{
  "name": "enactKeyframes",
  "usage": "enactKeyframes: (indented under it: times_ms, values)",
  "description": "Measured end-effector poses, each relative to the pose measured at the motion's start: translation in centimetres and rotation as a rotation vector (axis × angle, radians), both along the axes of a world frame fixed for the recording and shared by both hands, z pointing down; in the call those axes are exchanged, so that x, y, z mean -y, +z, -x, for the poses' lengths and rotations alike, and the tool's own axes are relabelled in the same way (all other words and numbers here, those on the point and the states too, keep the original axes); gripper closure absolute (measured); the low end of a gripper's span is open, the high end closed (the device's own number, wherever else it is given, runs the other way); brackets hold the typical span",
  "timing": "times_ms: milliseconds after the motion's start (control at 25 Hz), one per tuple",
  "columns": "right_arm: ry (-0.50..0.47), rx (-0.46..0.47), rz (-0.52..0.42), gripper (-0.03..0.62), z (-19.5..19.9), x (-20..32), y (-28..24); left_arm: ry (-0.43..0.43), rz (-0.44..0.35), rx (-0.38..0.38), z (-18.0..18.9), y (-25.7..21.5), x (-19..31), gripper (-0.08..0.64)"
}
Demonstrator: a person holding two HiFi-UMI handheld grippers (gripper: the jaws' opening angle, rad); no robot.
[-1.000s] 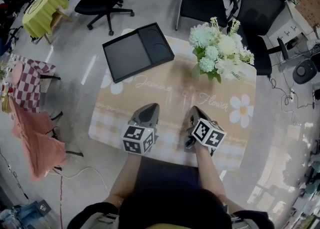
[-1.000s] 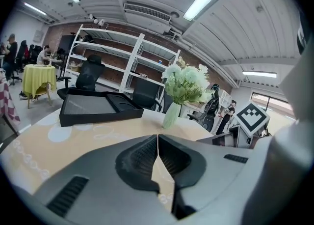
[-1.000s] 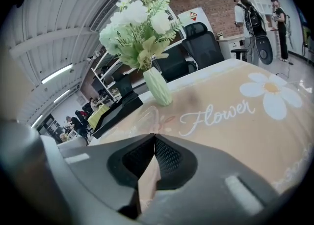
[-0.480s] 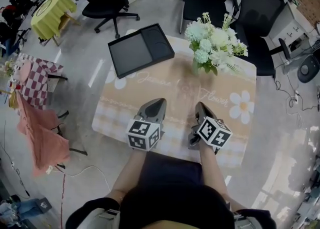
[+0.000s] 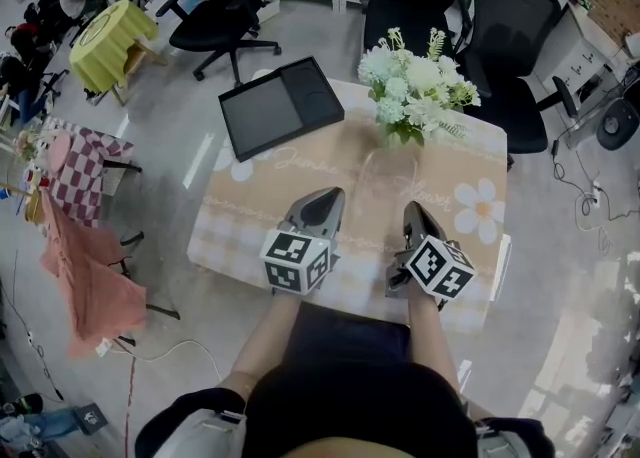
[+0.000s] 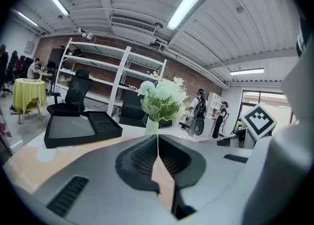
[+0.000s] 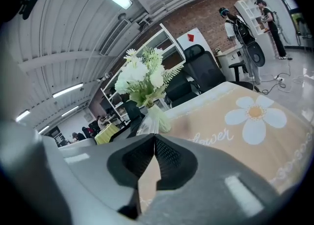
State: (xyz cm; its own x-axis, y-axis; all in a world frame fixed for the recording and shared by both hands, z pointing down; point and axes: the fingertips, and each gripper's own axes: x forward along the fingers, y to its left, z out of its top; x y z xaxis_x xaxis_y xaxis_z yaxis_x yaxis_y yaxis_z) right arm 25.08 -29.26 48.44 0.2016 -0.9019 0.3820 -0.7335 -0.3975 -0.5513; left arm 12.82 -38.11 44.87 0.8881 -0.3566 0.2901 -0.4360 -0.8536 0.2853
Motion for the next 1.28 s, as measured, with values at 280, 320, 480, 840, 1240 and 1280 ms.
enactKeyframes:
  times_ms: [280,320,480,840,1240,1280]
  values:
    - [0.041,-0.023,-0.047,0.587,-1.3,-1.4,-1.6,0.003,-0.015,-0.034,-0.9,-1.2,-0.6,0.546]
    - [0.046,-0.027,-0.052,0.586,-1.5,-1.5,-1.8,0.004,-0.017,-0.039,-1.0,-1.3,-0.7,0.546]
    - [0.063,-0.045,-0.071,0.588,-1.9,-2.3,-2.6,-0.001,-0.038,-0.061,-1.3,-1.9,-1.1,0.546]
    - [0.091,-0.059,-0.077,0.586,-2.2,-3.9,-3.0,0.001,-0.045,-0.066,-1.2,-1.7,-1.8,0.546]
    - [0.114,-0.074,-0.060,0.586,-2.5,-5.3,-2.9,0.013,-0.023,-0.062,-1.0,-0.7,-2.8,0.546]
    - [0.115,-0.074,-0.059,0.586,-2.4,-5.4,-2.9,0.016,-0.022,-0.062,-1.0,-0.7,-2.8,0.546]
